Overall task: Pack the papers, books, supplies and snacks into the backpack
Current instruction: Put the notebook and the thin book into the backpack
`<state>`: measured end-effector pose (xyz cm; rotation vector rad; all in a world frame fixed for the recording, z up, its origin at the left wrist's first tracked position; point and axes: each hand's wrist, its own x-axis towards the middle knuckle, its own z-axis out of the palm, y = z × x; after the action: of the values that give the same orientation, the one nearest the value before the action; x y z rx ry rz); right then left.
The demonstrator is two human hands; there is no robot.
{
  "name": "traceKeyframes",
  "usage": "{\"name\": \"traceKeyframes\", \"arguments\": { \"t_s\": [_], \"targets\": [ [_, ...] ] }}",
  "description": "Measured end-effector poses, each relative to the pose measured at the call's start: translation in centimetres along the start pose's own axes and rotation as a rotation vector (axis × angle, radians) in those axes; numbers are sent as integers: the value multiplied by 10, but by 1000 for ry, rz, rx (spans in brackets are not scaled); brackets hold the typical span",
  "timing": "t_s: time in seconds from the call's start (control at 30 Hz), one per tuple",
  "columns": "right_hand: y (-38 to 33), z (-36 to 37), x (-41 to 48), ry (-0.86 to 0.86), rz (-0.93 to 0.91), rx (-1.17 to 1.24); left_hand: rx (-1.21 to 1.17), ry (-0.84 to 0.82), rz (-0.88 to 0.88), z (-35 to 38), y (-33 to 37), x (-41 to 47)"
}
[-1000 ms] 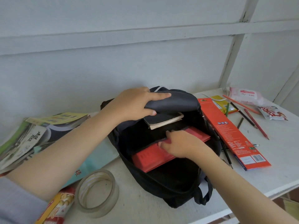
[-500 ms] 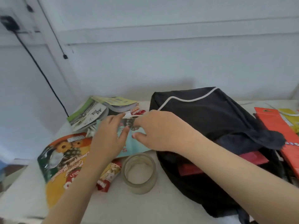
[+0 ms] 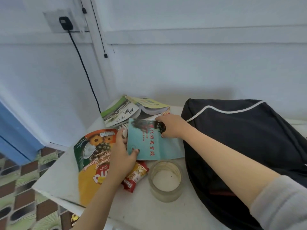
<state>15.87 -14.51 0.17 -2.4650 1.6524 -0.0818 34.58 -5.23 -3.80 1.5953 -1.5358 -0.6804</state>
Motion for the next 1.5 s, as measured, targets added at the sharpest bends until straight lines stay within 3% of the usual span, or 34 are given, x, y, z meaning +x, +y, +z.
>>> {"name": "traceKeyframes", "arguments": {
  "t_s": [0.17, 0.4, 0.73, 0.93, 1.07, 1.23, 1.37, 1.5],
  "targets": [
    [8, -11, -2, 64, -5, 196, -277, 37, 20, 5, 15, -11],
    [3, -45, -17, 72, -96, 752, -501, 60, 188, -3, 50, -7],
    [1, -93, -47, 347, -243, 1055, -636, 226, 343, -44, 110, 20],
    [13, -65, -65, 351, -91, 1258, -482, -54, 205, -28, 83, 36],
    [20, -58, -75, 419, -34, 1259, -471, -111, 249, -9, 68, 24],
    [27, -78, -97, 633, -84, 1325, -387, -51, 533, -7, 95, 29],
    [35, -106, -121, 791, -134, 1050, -395, -137, 579, -10, 133, 34],
    [44, -137, -159, 733, -133, 780, -408, -336, 644, -16, 164, 45]
  ]
}}
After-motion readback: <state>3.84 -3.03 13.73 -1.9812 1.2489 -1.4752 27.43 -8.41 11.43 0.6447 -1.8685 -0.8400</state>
